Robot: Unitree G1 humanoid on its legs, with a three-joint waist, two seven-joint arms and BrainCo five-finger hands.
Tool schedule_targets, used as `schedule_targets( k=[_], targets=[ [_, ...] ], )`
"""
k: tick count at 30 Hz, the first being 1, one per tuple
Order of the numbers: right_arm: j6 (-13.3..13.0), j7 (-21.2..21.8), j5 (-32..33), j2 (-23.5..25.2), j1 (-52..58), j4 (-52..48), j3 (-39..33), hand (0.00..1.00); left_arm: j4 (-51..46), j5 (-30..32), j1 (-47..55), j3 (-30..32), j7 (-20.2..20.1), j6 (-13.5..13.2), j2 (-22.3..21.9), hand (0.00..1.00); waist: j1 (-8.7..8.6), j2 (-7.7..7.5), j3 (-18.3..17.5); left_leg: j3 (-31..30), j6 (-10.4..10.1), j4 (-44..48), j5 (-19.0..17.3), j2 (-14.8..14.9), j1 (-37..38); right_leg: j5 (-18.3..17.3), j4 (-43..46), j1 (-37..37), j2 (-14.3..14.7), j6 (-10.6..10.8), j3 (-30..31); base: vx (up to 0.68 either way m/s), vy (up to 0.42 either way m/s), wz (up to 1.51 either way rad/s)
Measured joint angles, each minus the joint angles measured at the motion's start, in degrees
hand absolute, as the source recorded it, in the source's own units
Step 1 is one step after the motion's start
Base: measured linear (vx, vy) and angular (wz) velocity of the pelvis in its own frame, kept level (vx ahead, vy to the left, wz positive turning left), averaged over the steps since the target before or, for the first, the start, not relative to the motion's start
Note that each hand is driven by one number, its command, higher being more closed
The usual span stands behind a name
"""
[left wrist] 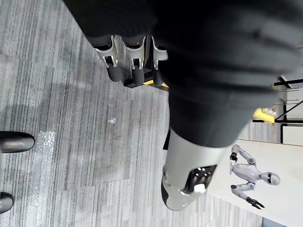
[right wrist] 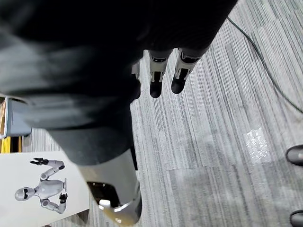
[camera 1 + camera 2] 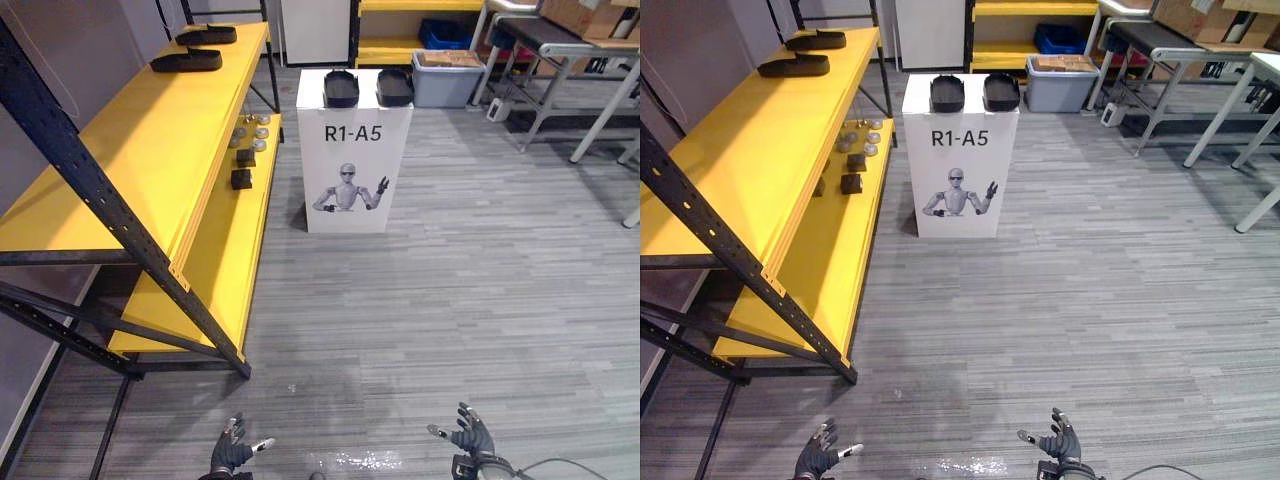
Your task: Walk over and take plastic housings, then place them on the shelf
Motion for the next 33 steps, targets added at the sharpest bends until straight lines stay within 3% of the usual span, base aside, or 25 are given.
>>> schedule_targets(
  k=[2, 4, 5, 6, 8, 11, 12, 14, 15, 16, 17, 18, 19, 20, 21, 22, 24, 26, 28, 29, 31, 32, 33],
  targets=[
    [0.00, -0.41, 0.01, -0.04, -1.31, 0.03, -0.18, 0.00, -0.06, -0.24, -0.15, 0.64, 0.04, 0.00, -0.32, 0.00, -0.02, 0.47, 0.14, 0.36, -0.15, 6.07, -4.06, 0.31, -2.98, -1.68, 2.54, -1.05, -0.04, 1.78, 0.17, 0.06, 0.036, -0.11],
    [0.01, -0.95, 0.01, -0.09, -2.50, 0.10, -0.48, 0.00, -1.06, -0.27, -0.51, 0.92, 0.15, 0.00, -0.51, 0.00, 0.04, 1.21, 0.75, 0.53, 0.55, 11.46, -7.69, 0.73, -5.17, -5.63, 11.79, -4.93, -0.07, 4.23, 0.23, 0.09, 0.052, -0.05],
    [0.03, -1.18, 0.00, -0.12, -2.83, 0.11, -0.43, 0.00, -1.09, -0.33, -1.23, 0.96, 0.26, 0.01, -0.68, 0.00, 0.13, 1.67, 1.46, 0.41, 1.65, 12.54, -9.28, 0.84, -4.69, -7.17, 22.96, -9.50, -0.25, 5.55, -0.10, 0.09, 0.066, 0.02],
    [0.08, -1.19, -0.02, 0.07, -3.07, 0.11, 0.18, 0.00, -1.04, -0.34, -1.81, 0.97, 0.51, 0.04, -0.49, 0.00, 0.04, 1.71, 2.66, 0.16, 2.00, 12.50, -10.07, 0.47, -3.21, -8.32, 35.48, -15.20, -1.38, 5.14, -1.30, 0.10, 0.075, 0.06],
    [0.18, -1.20, -0.03, 0.30, -3.27, 0.10, 0.38, 0.00, -1.04, -0.58, -2.32, 0.94, 1.19, 0.18, -0.32, 0.00, -0.05, 1.60, 3.66, 0.14, 2.35, 12.50, -11.55, 0.17, -1.17, -8.96, 41.26, -20.73, -3.15, 4.77, -3.96, 0.16, 0.070, 0.01],
    [0.18, -1.26, -0.02, 0.04, -4.46, 0.16, 0.89, 0.00, -1.03, -2.44, -4.52, 0.91, 2.14, 0.27, 0.18, 0.00, -0.48, 1.42, 5.73, -0.48, 1.65, 12.16, -13.50, 1.00, 2.18, -8.57, 32.73, -25.85, -2.66, 4.21, -6.52, 0.30, 0.024, 0.12],
    [0.18, -1.41, -0.01, -0.28, -4.54, 0.36, 1.25, 0.00, -1.03, -2.56, -6.54, 0.91, 2.42, 0.25, 0.50, 0.00, -1.13, 1.27, 6.49, -2.05, 0.80, 11.48, -14.34, 1.87, 4.12, -6.55, 23.08, -26.88, -2.05, 3.69, -7.96, 0.32, -0.034, 0.46],
    [0.18, -1.79, 0.00, -0.51, -4.56, 0.74, 1.22, 0.00, -1.01, -2.51, -8.64, 0.73, 2.50, 0.18, 1.12, 0.00, -2.46, 0.25, 6.52, -5.19, -0.90, 9.48, -15.33, 2.30, 6.54, -2.37, 14.57, -28.04, -2.11, 2.86, -7.91, 0.42, -0.104, 0.78],
    [0.19, -1.93, 0.00, -0.69, -4.53, 0.89, 1.22, 0.00, -1.01, -2.50, -9.01, 0.62, 2.51, 0.16, 1.16, 0.00, -3.00, 0.16, 6.53, -6.22, -2.04, 9.30, -15.98, 2.80, 7.35, -0.75, 14.71, -28.56, -2.18, 1.86, -7.95, 0.69, -0.281, 1.20],
    [0.28, -2.16, -0.01, -0.91, -4.33, 0.96, 1.24, 0.00, -1.07, -2.39, -9.60, 0.31, 2.54, -0.04, 1.15, 0.00, -4.35, 0.34, 5.47, -8.55, -4.59, 9.86, -17.41, 5.42, 8.51, 5.78, 17.87, -29.08, -1.98, -1.54, -10.15, 0.77, -0.370, 0.90],
    [0.28, -2.18, -0.03, -1.02, -4.34, 1.01, 1.22, 0.00, -0.87, -2.37, -9.66, 0.29, 2.54, -0.03, 1.05, 0.00, -4.47, 0.51, 5.03, -8.97, -5.02, 10.75, -17.65, 6.36, 8.48, 6.69, 19.47, -29.39, -1.59, -3.93, -11.11, 0.81, -0.399, 0.63],
    [0.34, -2.21, -0.03, -1.16, -4.95, 1.40, 1.19, 0.00, -0.83, -2.37, -9.76, 0.28, 2.59, -0.01, 0.80, 0.00, -3.96, 1.13, 4.83, -9.10, -5.48, 12.45, -17.70, 7.65, 7.91, 5.49, 20.81, -29.52, -0.40, -4.61, -11.64, 0.71, -0.342, -0.09],
    [0.31, -2.23, -0.09, -1.09, -6.82, 1.37, 1.36, 0.00, -0.51, -2.32, -10.28, 0.23, 2.58, 0.07, 0.59, 0.00, -3.55, 1.39, 4.81, -8.51, -8.36, 23.23, -15.34, 8.87, 3.61, 3.44, 20.45, -27.80, 2.00, -7.00, -12.16, 0.71, -0.313, -0.22],
    [0.29, -2.24, -0.09, -1.10, -7.14, 1.17, 1.46, 0.00, -0.15, -2.32, -10.49, 0.28, 2.55, 0.12, 0.28, 0.00, -3.58, 1.56, 4.91, -8.07, -8.76, 29.35, -12.76, 9.28, 1.29, 3.05, 18.92, -25.84, 2.88, -7.54, -12.27, 0.81, -0.338, -0.22],
    [0.29, -2.34, -0.05, -1.29, -6.96, 1.15, 2.35, 0.00, 0.70, -2.32, -10.43, 0.33, 2.48, 0.30, -0.47, 0.00, -3.36, 1.82, 5.19, -6.31, -7.24, 42.28, -5.97, 10.88, -3.00, 2.80, 13.79, -19.18, 4.78, -7.90, -11.75, 0.77, -0.301, -0.24],
    [0.26, -2.42, 0.00, -1.23, -6.55, 1.09, 3.37, 0.00, 0.75, -2.26, -10.08, 0.31, 2.28, 0.28, -0.80, 0.00, -2.81, 1.69, 5.74, -4.00, -6.44, 53.56, -7.54, 12.12, -6.03, 2.70, 9.04, -12.16, 6.60, -8.07, -10.14, 0.49, -0.186, -0.32],
    [0.23, -2.46, 0.05, -1.12, -6.60, 1.09, 3.71, 0.00, 0.88, -2.26, -9.78, 0.34, 2.28, 0.29, -1.42, 0.00, -1.23, 1.54, 5.89, -1.71, -5.57, 61.16, -10.52, 12.17, -11.21, 2.16, 4.76, -4.68, 7.55, -8.86, -7.34, 0.51, -0.118, -0.57],
    [0.21, -2.46, 0.07, -1.12, -6.91, 1.16, 3.65, 0.00, 0.52, -2.27, -9.65, 0.31, 2.26, 0.28, -1.89, 0.00, 0.08, 1.60, 5.99, -0.96, -4.96, 58.93, -12.44, 10.34, -17.52, 1.68, 1.47, -0.12, 7.56, -9.53, -4.72, 0.54, -0.055, -0.70],
    [0.22, -2.47, 0.46, -0.94, -7.62, 1.40, 3.45, 0.00, -0.23, -2.27, -9.38, 0.33, 2.30, 0.30, -2.17, 0.00, 1.56, 1.42, 6.60, -1.45, -5.64, 47.61, -13.24, 7.51, -21.71, 0.33, -0.59, 3.42, 6.63, -8.81, -2.36, 0.45, 0.039, -0.67],
    [0.22, -2.51, 1.15, -1.10, -8.05, 1.98, 3.28, 0.00, -0.39, -2.27, -8.62, 0.33, 2.31, 0.34, -2.80, 0.00, 1.67, 1.80, 7.20, -2.40, -5.92, 36.56, -12.78, 5.31, -22.59, -1.10, -1.22, 5.87, 5.99, -8.22, -1.36, 0.44, 0.097, -0.39],
    [0.24, -2.76, 1.25, -1.18, -8.11, 3.17, 2.34, 0.00, -0.77, -2.26, -7.68, 0.30, 2.27, 0.43, -3.94, 0.00, 1.90, 2.62, 7.17, -3.27, -7.05, 19.83, -7.58, 3.71, -23.42, -4.05, -1.39, 8.28, 5.75, -7.43, 0.10, 0.45, 0.119, -0.33],
    [0.24, -2.91, 1.25, -1.26, -8.20, 4.46, 2.32, 0.00, -0.90, -2.26, -7.29, 0.32, 2.27, 0.48, -4.25, 0.00, 2.83, 3.20, 6.77, -3.07, -6.53, 13.39, -2.02, 3.72, -23.47, -6.22, -1.30, 9.75, 5.73, -6.91, 1.58, 0.61, 0.180, -0.55],
    [0.28, -2.96, 1.24, -0.97, -8.18, 5.27, 2.63, 0.00, -0.91, -2.26, -6.94, 0.73, 2.28, 0.49, -4.19, 0.00, 3.65, 2.72, 5.98, -2.70, -4.38, 13.86, 3.63, 2.95, -23.17, -8.46, -0.57, 10.46, 4.64, -5.89, 3.10, 0.63, 0.186, -0.55]
  ],
)
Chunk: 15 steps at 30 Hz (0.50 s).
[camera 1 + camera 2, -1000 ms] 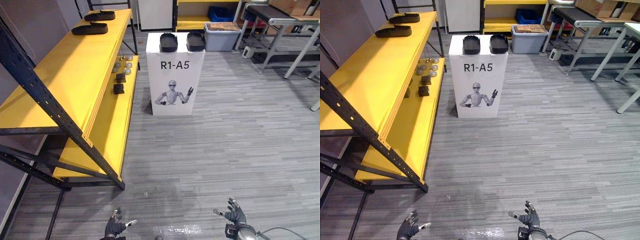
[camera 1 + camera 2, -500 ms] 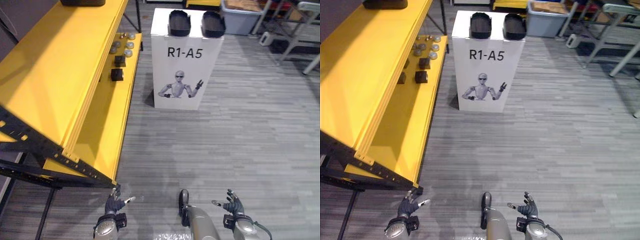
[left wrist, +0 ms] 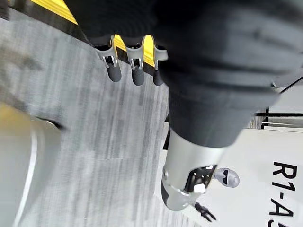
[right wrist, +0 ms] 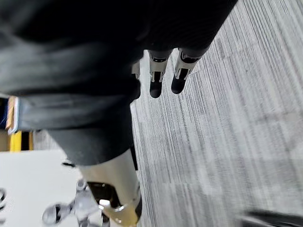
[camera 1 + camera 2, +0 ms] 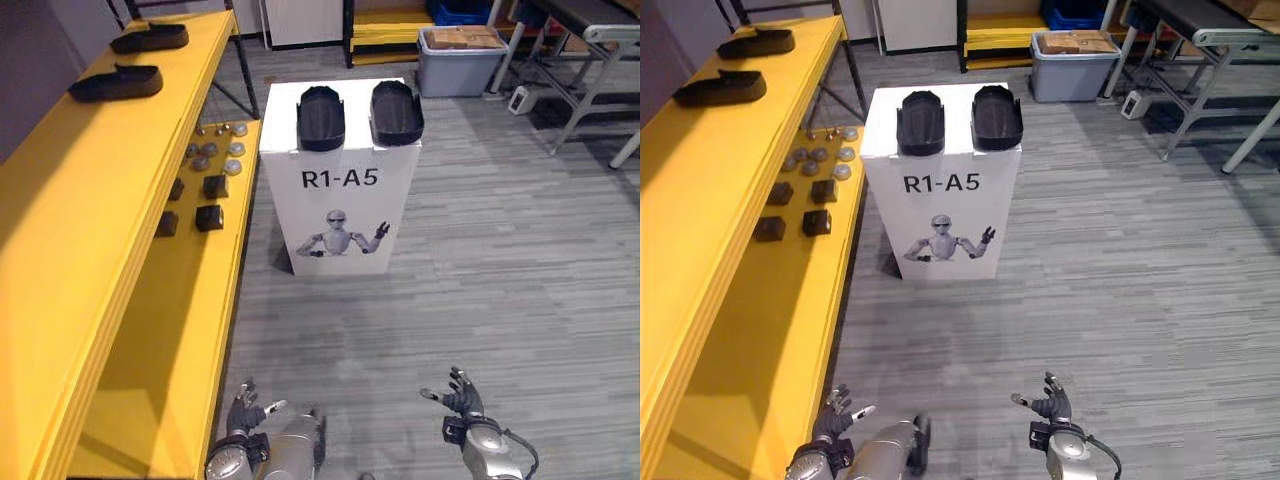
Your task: Walk over and take plastic housings, then place them on the shelf
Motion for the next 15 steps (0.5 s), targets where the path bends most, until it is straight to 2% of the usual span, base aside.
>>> schedule_targets(
  k=[1, 2, 3, 4, 5, 6, 7, 8, 9, 10, 11, 14, 15],
  targets=[
    [0.00, 0.04, -0.05, 0.25, -0.06, -0.01, 0.01, 0.00, -0.02, 0.00, 0.22, 0.29, -0.01, 0.00, 0.01, 0.00, 0.35, -0.17, -0.44, 0.35, 1.35, 0.93, 0.92, -0.71, -0.32, -1.51, 1.12, -0.17, -0.81, 0.36, 0.32, 0.57, 0.147, -0.50],
    [0.00, 0.10, -0.15, 0.34, 0.04, 0.19, -0.02, 0.00, 0.09, 0.01, 0.20, 0.28, -0.01, 0.03, 0.04, 0.00, 0.52, -1.02, -0.50, 1.91, 3.14, 3.64, 0.95, -1.67, -0.86, -4.21, 5.06, -0.96, -2.50, 1.93, 0.66, 0.58, 0.121, -0.30],
    [0.02, 0.19, -0.28, 0.31, -0.06, 0.96, -0.18, 0.00, 0.19, 0.00, 0.06, 0.07, -0.01, 0.17, -0.13, 0.00, 0.52, -1.33, -0.56, 2.95, 4.21, 5.05, -1.84, -2.52, -0.09, -5.50, 12.61, -3.49, -3.81, 4.14, 0.49, 0.57, 0.115, -0.29],
    [0.06, 0.21, -0.28, 0.37, -0.17, 1.41, -0.17, 0.00, 0.22, 0.00, 0.18, 0.02, -0.03, 0.17, -0.10, 0.00, 0.57, -1.40, -0.55, 3.24, 4.43, 5.18, -2.75, -2.83, 1.05, -5.55, 18.16, -5.16, -4.16, 5.05, 0.45, 0.68, 0.156, -0.23],
    [0.10, 0.24, -0.29, 0.90, 0.17, 1.47, -0.21, 0.00, 0.88, -0.02, 0.23, -0.09, -0.03, 0.17, 0.34, 0.00, 0.42, -1.98, -0.49, 3.75, 5.09, 4.63, -4.98, -3.61, 4.58, -3.82, 31.78, -9.30, -5.07, 9.45, 0.11, 0.45, 0.125, -0.17],
    [0.11, 0.24, -0.29, 1.29, 0.70, 1.37, -0.27, 0.00, 1.28, -0.03, 0.14, -0.49, 0.02, 0.25, 0.68, 0.00, 0.17, -2.32, -0.44, 3.75, 5.39, 4.39, -6.10, -4.14, 6.61, -1.81, 39.28, -12.10, -5.87, 12.80, 0.04, 0.55, 0.145, -0.06],
    [0.11, 0.30, -0.29, 2.05, 1.91, 0.73, -0.20, 0.00, 1.38, -0.03, -0.03, -1.14, 0.08, 0.47, 1.06, 0.00, -0.53, -2.87, -0.21, 3.55, 5.74, 4.18, -8.34, -4.85, 11.11, -1.42, 51.78, -16.17, -7.21, 13.42, -0.68, 0.54, 0.115, 0.08],
    [0.12, 0.47, -0.30, 2.62, 2.84, 0.02, -0.10, 0.00, 1.38, -0.05, -0.07, -1.13, 0.15, 0.55, 1.31, 0.00, -1.04, -2.83, -0.30, 2.86, 6.00, 3.35, -10.33, -4.98, 15.59, -1.86, 58.58, -19.71, -8.13, 12.25, -2.36, 0.53, 0.092, 0.14],
    [0.12, 0.62, -0.30, 2.76, 3.60, -0.27, -0.04, 0.00, 1.38, -0.07, -0.18, -1.16, 0.14, 0.55, 1.32, 0.00, -1.21, -2.78, -0.40, 2.42, 6.16, 2.41, -10.96, -4.89, 17.69, -2.16, 59.74, -21.48, -8.47, 11.58, -3.57, 0.52, 0.056, 0.25],
    [0.13, 0.71, -0.30, 2.81, 4.26, -0.46, 0.08, 0.00, 1.51, -0.09, -0.83, -1.17, 0.15, 0.50, 1.43, 0.00, -1.70, -2.78, -0.49, 1.10, 6.12, 0.34, -11.52, -4.52, 21.51, -2.95, 58.05, -24.63, -9.00, 10.44, -5.76, 0.51, 0.014, 0.36],
    [0.34, 0.72, -0.31, 2.77, 4.42, -0.44, 0.20, 0.00, 1.84, -0.11, -1.36, -1.16, 0.12, 0.49, 1.56, 0.00, -2.30, -2.76, -0.49, 0.12, 6.00, -1.32, -11.67, -3.95, 23.98, -3.34, 54.38, -26.69, -9.00, 10.17, -7.35, 0.62, -0.027, 0.49],
    [0.41, 0.73, -0.32, 2.55, 4.59, -0.18, 0.08, 0.00, 2.42, -0.13, -2.04, -1.06, 0.11, 0.46, 1.86, 0.00, -3.84, -2.54, -0.45, -3.81, 4.35, -3.38, -12.72, -0.98, 28.70, -2.95, 33.42, -30.85, -6.97, 9.49, -8.12, 0.56, -0.111, 0.61],
    [0.43, 0.71, -0.31, 2.57, 5.04, 0.10, -0.20, 0.00, 2.44, -0.12, -2.08, -1.07, 0.12, 0.43, 2.21, 0.00, -4.01, -2.78, -0.58, -5.55, 3.05, -3.39, -13.91, -0.06, 29.86, 0.07, 23.35, -30.87, -6.06, 9.16, -6.86, 0.44, -0.153, 0.73]
  ],
)
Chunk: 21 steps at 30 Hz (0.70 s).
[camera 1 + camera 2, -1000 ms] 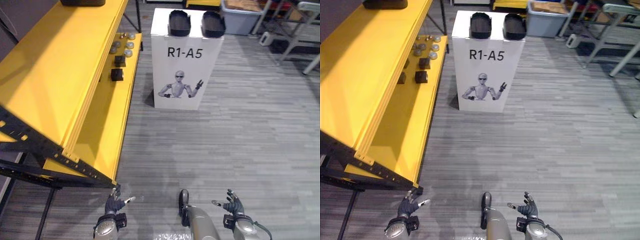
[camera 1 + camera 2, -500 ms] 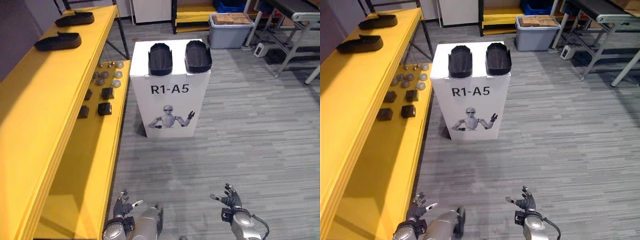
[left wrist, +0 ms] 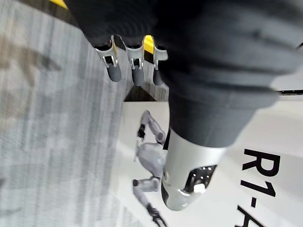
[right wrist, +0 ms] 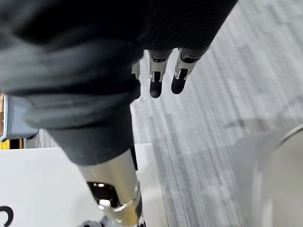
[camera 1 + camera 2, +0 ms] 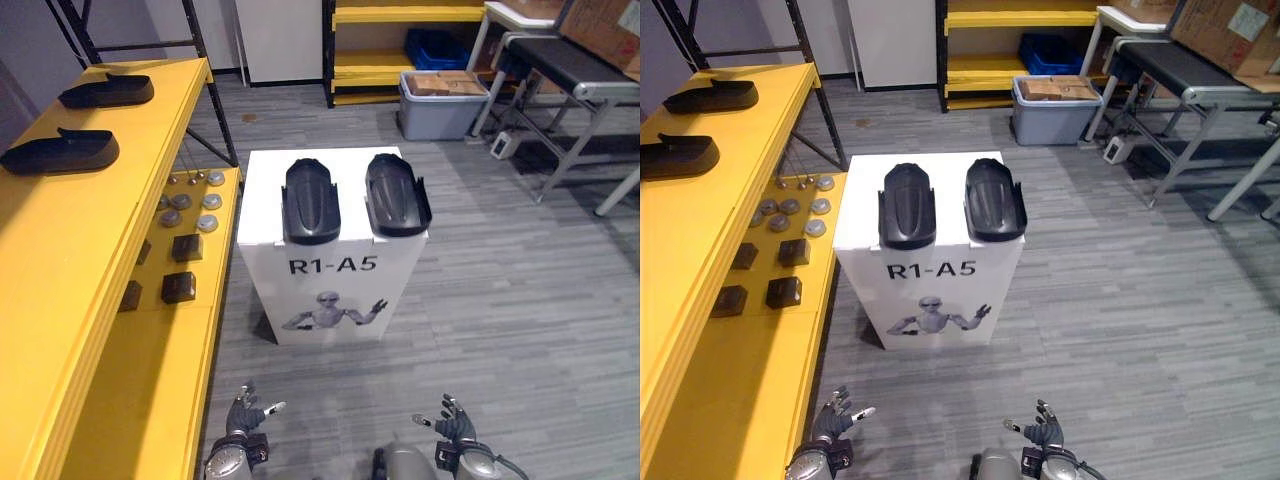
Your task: Walk over and take plastic housings, then place them on the shelf
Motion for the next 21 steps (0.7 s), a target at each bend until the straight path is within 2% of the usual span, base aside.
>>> schedule_targets(
  k=[1, 2, 3, 5, 6, 8, 10, 12, 13, 14, 15, 18, 21],
  targets=[
    [0.07, -0.04, -0.01, 0.00, 0.27, 0.15, 0.01, 0.00, 0.03, 0.03, 0.11, 0.00, 0.08, -0.07, 0.34, 0.00, 0.17, -0.45, -0.24, -0.59, -1.03, 0.03, -0.71, 0.14, 0.43, 3.24, -4.41, 0.09, 0.05, -0.15, 0.66, 0.56, -0.226, 0.80],
    [0.10, -0.07, -0.04, 0.13, 1.32, 0.26, 0.05, 0.00, 0.34, 0.12, 0.59, 0.04, 0.14, -0.07, 1.05, 0.00, 0.17, -1.54, -1.18, -1.84, -2.69, 0.65, -2.40, 0.43, 1.55, 13.22, -6.10, 1.04, 0.00, -1.90, 0.60, 0.57, -0.269, 0.66],
    [0.29, -0.09, -0.17, -0.30, 1.33, 1.24, -0.15, 0.00, 2.01, 0.11, 0.58, 0.21, 0.27, -0.04, 0.68, 0.00, 0.37, -0.12, -1.87, -3.10, -3.48, 3.43, -3.09, 2.39, 0.97, 14.01, -5.06, 1.38, 1.19, -4.70, -0.91, 0.66, -0.338, 0.60],
    [0.35, -0.10, -0.09, 0.03, 0.91, -0.32, 0.18, 0.00, 2.01, 0.10, 0.95, 0.65, 0.46, 0.04, 0.22, 0.00, 0.52, 0.59, -1.87, -2.56, -4.83, 14.73, -2.23, 3.48, -4.06, 12.79, -7.72, 3.96, 2.61, -5.93, -2.28, 0.56, -0.302, 0.32],
    [0.32, -0.17, 0.17, 0.12, 1.10, -2.02, 0.79, 0.00, 1.67, 0.09, 0.75, 1.54, 0.53, 0.13, -0.82, 0.00, 0.40, 1.06, -1.43, -1.09, -6.42, 26.50, -0.42, 4.69, -9.55, 12.32, -10.81, 7.31, 3.61, -6.79, -2.42, 0.47, -0.232, 0.28],
    [0.25, -0.32, 0.48, 0.32, 1.26, -2.58, 1.06, 0.00, 1.20, 0.02, 1.02, 2.04, 0.35, 0.12, -2.01, 0.00, 1.01, 1.11, -1.10, 3.38, -6.66, 33.67, -2.73, 7.56, -12.96, 12.39, -13.73, 12.87, 4.55, -7.39, -2.68, 0.43, -0.157, 0.12],
    [0.10, -0.60, 1.53, 0.33, 1.26, -3.38, -0.16, 0.00, 0.70, -0.01, 1.11, 1.79, 0.02, 0.11, -3.01, 0.00, 1.25, 0.87, -1.05, 6.90, -6.91, 30.08, -4.24, 8.55, -14.14, 12.38, -15.81, 16.79, 3.79, -7.41, -2.19, 0.31, -0.022, -0.10],
    [-0.13, -1.00, 1.60, 0.51, 1.04, -4.34, -2.65, 0.00, -0.21, 0.00, 0.97, 1.21, -0.01, 0.04, -3.32, 0.00, 1.66, 1.13, -1.12, 8.48, -7.49, 17.59, -4.12, 8.67, -16.23, 12.34, -17.72, 18.35, 2.44, -7.20, -0.65, 0.23, 0.077, -0.30],
    [-0.13, -1.06, 1.61, 0.27, 1.17, -4.29, -3.27, 0.00, -0.21, 0.00, 0.98, 1.11, -0.02, 0.02, -3.32, 0.00, 1.57, 1.41, -1.20, 8.36, -7.55, 12.78, -2.04, 8.73, -16.08, 12.16, -18.00, 18.66, 2.33, -6.72, -0.70, 0.20, 0.136, -0.18],
    [-0.11, -1.12, 1.91, -0.30, 2.02, -4.29, -4.04, 0.00, -0.04, 0.02, 1.10, 0.80, 0.00, 0.03, -3.62, 0.00, 0.95, 3.25, -1.74, 7.33, -7.62, 5.13, 7.18, 9.66, -16.22, 10.90, -18.13, 19.37, 3.27, -4.84, -0.74, 0.19, 0.175, 0.00],
    [0.08, -1.36, 2.48, -0.10, 2.12, -3.23, -4.71, 0.00, 0.92, 0.02, 0.66, 0.47, 0.00, 0.06, -3.42, 0.00, 0.63, 3.81, -1.50, 6.96, -6.90, 4.73, 8.31, 9.64, -15.26, 10.24, -18.32, 20.70, 3.27, -4.10, -0.28, 0.20, 0.180, 0.02],
    [0.03, -1.44, 2.85, 0.61, 3.66, -3.35, -4.68, 0.00, 1.18, 0.03, 1.04, 0.05, 0.00, 0.07, -1.64, 0.00, 0.48, 1.97, -2.01, 8.80, -5.67, -0.77, 9.17, 7.01, -11.93, 9.02, -17.98, 20.63, 0.48, -2.42, 1.05, 0.18, 0.157, -0.11],
    [0.03, -1.65, 2.87, 0.73, 3.53, -3.86, -6.88, 0.00, 1.20, 0.05, 1.84, 0.07, 0.02, 0.07, -1.05, 0.00, 0.29, 1.98, -2.16, 10.23, -4.75, -3.82, 9.87, 5.73, -9.93, 8.52, -18.00, 20.56, -0.70, -1.65, 2.31, 0.08, 0.066, -0.19]
  ],
)
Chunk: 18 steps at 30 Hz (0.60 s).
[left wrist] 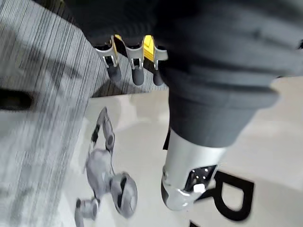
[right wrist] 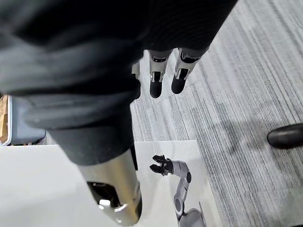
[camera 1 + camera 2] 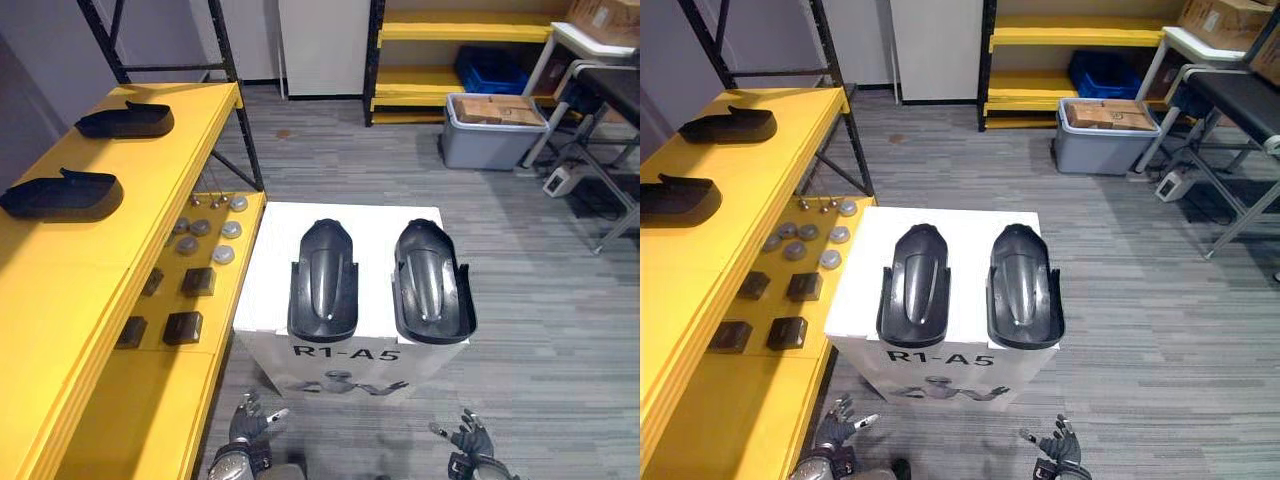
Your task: Walk over and take plastic housings, then place them on the shelf
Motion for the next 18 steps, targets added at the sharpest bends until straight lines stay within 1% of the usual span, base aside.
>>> schedule_targets(
  k=[3, 5, 7, 9, 10, 12, 16, 18],
  targets=[
    [0.01, -0.85, 0.25, -0.24, 0.17, -2.34, -4.17, 0.00, -0.18, 0.03, 0.44, -0.01, -0.06, 0.00, 0.89, 0.00, -0.07, -0.32, -0.23, 0.51, 0.17, -2.59, 0.56, -0.47, 1.60, -0.21, -0.15, -0.09, -0.37, 0.30, 0.31, 0.05, 0.044, -0.08],
    [0.01, -1.44, 0.25, -2.06, 0.08, -6.52, -7.12, 0.00, -0.93, 0.05, 1.21, 0.00, -0.27, 0.00, 1.71, 0.00, -0.07, -0.68, -0.67, 1.23, 0.20, -5.06, 1.42, -0.76, 2.48, -0.24, -0.98, -0.28, -0.46, 0.36, 1.17, 0.06, 0.035, -0.15],
    [0.05, -1.71, 0.25, -3.64, 0.01, -10.14, -8.57, 0.00, -1.51, 0.07, 1.77, 0.00, -0.38, 0.00, 1.99, 0.00, -0.21, -0.70, -0.71, 1.41, 0.25, -5.92, 1.59, -1.01, 2.87, -0.24, -0.99, -0.45, -0.44, 0.36, 1.46, 0.06, 0.039, -0.11],
    [0.07, -1.81, 0.26, -6.28, 0.31, -18.04, -10.09, 0.00, -1.79, 0.17, 2.77, -0.01, -0.91, 0.00, 2.31, 0.00, -0.95, -0.88, -1.44, 1.63, 0.26, -6.92, 1.70, -1.09, 3.38, -0.24, -1.25, -0.46, -0.40, 0.36, 1.60, 0.07, 0.035, -0.04],
    [0.05, -1.82, 0.26, -6.73, 0.28, -20.12, -10.54, 0.00, -1.79, 0.21, 3.15, -0.02, -1.19, 0.01, 2.39, 0.00, -1.16, -0.95, -1.70, 1.68, 0.27, -7.16, 1.71, -1.09, 3.46, -0.24, -1.36, -0.46, -0.37, 0.36, 1.65, 0.07, 0.016, -0.03],
    [-0.07, -1.82, 0.61, -8.54, -0.06, -26.43, -10.78, 0.00, -1.79, 0.48, 3.73, -0.10, -1.74, 0.00, 2.70, 0.00, -1.62, -1.38, -2.56, 1.74, 0.35, -7.71, 1.79, -1.05, 3.61, -0.23, -1.77, -0.40, -0.26, 0.37, 1.69, 0.06, 0.005, -0.02],
    [-0.66, -1.82, 0.66, -8.92, -1.23, -33.04, -9.98, 0.00, -1.79, 0.56, 3.97, -0.73, -2.52, -0.01, 2.92, 0.00, -1.57, -1.71, -3.32, 1.73, 0.39, -8.25, 1.90, -0.86, 4.17, -0.22, -1.80, 0.26, -0.04, 0.37, 1.68, 0.04, -0.004, 0.00],
    [-0.91, -1.72, -0.23, -10.34, -3.07, -35.63, -6.98, 0.00, -1.79, 0.59, 4.15, -1.90, -2.66, -0.02, 3.03, 0.00, -1.53, -1.64, -3.37, 1.76, 0.38, -8.37, 1.97, -0.87, 4.30, -0.21, -1.80, 0.28, -0.06, 0.37, 1.73, 0.00, 0.000, 0.00]
  ],
)
